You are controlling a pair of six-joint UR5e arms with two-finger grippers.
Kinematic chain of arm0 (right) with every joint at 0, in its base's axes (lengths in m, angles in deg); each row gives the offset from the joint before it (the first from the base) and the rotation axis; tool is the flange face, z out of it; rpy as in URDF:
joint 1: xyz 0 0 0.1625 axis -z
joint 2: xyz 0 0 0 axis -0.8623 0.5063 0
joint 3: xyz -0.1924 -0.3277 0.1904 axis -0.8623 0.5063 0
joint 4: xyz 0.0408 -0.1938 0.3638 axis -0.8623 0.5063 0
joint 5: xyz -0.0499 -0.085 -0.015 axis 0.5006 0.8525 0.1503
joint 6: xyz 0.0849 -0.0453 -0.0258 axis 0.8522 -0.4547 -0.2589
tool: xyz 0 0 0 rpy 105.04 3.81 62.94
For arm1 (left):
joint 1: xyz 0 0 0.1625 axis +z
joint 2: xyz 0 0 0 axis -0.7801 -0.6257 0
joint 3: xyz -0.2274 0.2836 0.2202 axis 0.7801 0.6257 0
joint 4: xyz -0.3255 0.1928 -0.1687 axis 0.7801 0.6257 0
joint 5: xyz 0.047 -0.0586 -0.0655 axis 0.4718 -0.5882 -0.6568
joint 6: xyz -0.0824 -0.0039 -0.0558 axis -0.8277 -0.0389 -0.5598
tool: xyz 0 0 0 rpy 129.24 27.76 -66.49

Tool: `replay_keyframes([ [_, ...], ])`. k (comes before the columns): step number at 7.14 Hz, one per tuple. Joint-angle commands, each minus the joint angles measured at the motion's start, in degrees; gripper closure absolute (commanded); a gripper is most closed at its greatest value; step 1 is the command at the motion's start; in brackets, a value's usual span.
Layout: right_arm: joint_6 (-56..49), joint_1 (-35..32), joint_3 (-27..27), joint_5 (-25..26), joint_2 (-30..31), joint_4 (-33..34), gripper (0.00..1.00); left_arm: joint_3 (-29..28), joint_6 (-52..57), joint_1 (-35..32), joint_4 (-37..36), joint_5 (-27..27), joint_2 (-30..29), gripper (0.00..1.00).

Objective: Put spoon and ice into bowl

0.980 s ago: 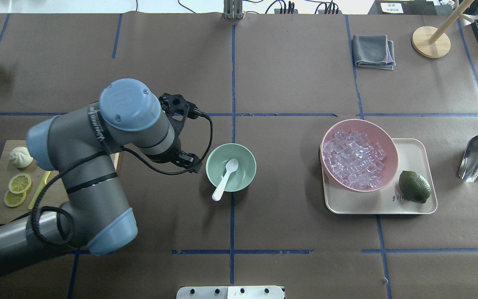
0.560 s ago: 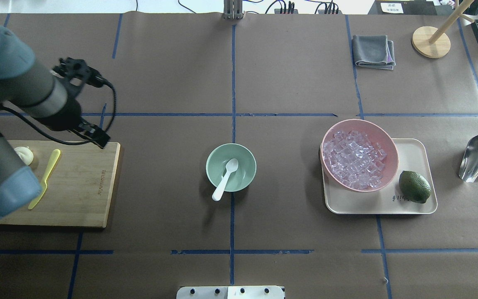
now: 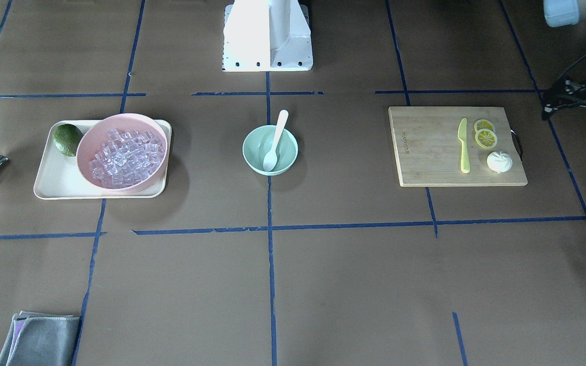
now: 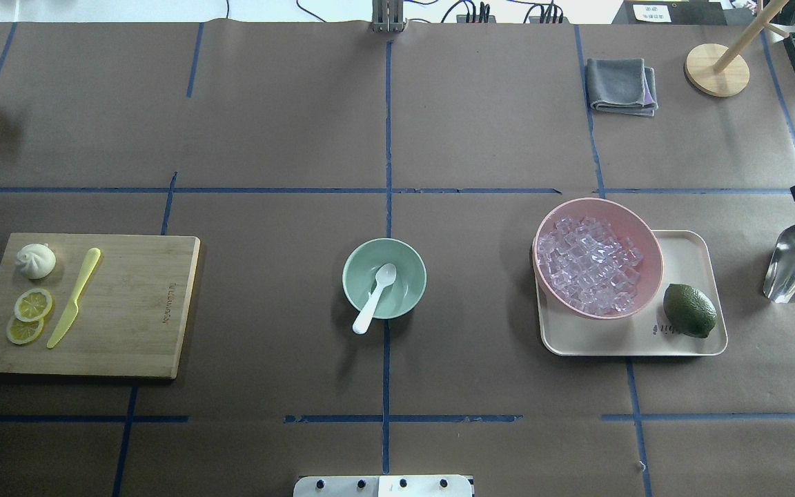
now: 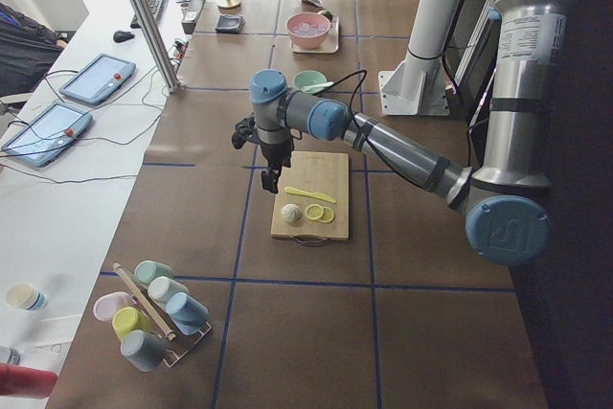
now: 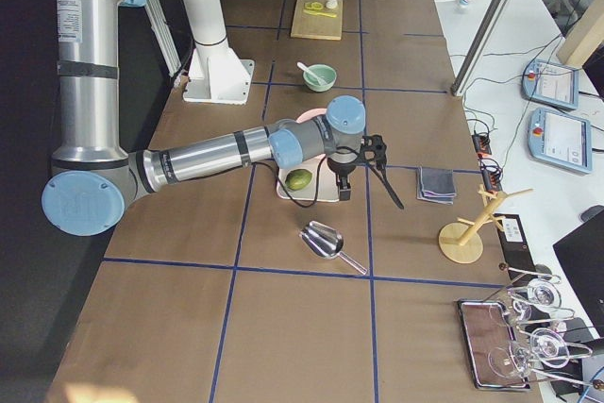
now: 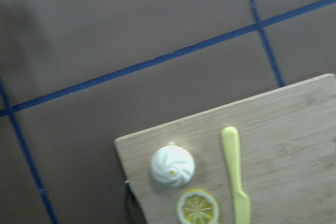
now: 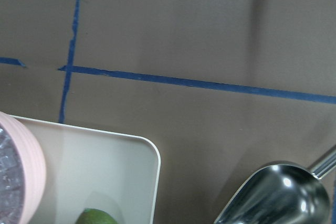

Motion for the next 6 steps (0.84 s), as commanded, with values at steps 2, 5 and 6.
replay_keyframes([
  [2, 14.51, 10.02, -7.01, 3.49, -1.59, 0.08, 0.0, -8.26, 13.56, -14.81, -0.08, -1.28, 3.08, 0.0],
  [5, 23.42, 21.35, -8.69, 14.25, -7.28, -0.19, 0.01, -8.45, 13.57, -15.2, 0.36, -6.12, 3.53, 0.0],
  [6, 23.97, 25.48, -8.43, 19.35, -8.61, -0.36, 0.01, -7.67, 13.57, -15.11, 0.53, -6.21, 4.93, 0.0],
])
